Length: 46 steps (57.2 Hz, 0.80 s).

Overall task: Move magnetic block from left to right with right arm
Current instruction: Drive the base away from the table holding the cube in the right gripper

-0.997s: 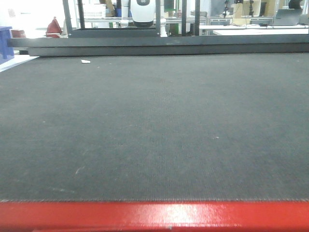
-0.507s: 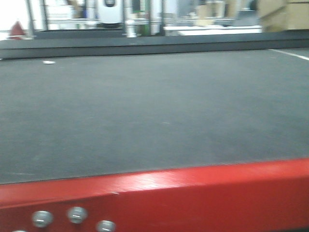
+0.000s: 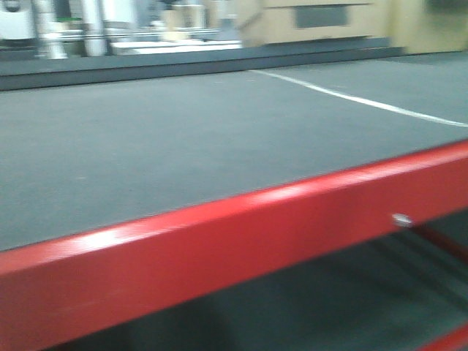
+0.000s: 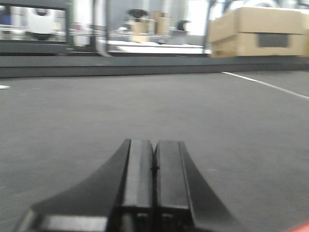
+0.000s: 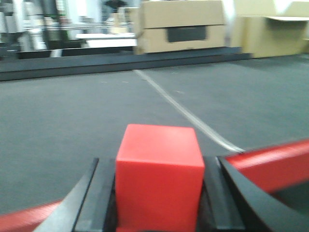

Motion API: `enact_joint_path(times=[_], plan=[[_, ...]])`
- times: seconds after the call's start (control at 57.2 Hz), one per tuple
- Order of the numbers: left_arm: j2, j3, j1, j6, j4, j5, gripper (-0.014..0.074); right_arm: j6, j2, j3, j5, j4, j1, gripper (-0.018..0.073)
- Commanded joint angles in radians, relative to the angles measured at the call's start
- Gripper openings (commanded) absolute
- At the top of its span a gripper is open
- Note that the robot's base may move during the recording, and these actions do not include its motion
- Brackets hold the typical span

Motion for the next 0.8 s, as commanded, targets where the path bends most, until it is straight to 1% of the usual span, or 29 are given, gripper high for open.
enact_joint_path(times=[0.0, 0.787], plan=[[-0.012, 0.008, -0.004, -0.002, -0.005, -0.091, -0.0126, -0.005, 0.007, -0.028, -0.094, -0.011, -0.008, 0.0293], [-0.012, 0.008, -0.004, -0.002, -0.005, -0.091, -0.0126, -0.005, 0.007, -0.028, -0.094, -0.011, -0.008, 0.0293]])
